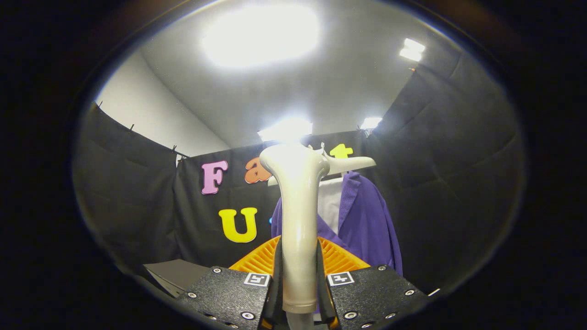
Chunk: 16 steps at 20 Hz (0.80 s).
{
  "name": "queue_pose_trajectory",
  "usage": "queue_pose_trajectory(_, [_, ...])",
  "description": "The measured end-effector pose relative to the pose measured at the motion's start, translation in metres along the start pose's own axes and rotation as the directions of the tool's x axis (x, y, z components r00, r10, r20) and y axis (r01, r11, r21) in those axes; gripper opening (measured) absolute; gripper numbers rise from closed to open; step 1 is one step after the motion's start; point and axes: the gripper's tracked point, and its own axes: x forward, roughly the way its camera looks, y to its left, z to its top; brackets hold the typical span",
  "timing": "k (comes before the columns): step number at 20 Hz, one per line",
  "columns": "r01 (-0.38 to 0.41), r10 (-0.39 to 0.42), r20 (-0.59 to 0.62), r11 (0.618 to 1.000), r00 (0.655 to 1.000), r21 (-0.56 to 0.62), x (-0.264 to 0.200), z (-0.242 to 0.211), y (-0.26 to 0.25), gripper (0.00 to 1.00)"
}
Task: Iron the clothes twice with a garment steamer, once on the left side and once on the right side.
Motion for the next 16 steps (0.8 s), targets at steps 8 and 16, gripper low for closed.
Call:
queue_pose_trajectory(8, [0.156, -0.155, -0.024, 0.986, 0.988, 0.055, 0.07, -0.026, -0.068, 0.31])
queue_pose_trajectory(16, [0.262, -0.247, -0.181, 0.963, 0.952, 0.067, 0.084, -0.106, -0.106, 0.31])
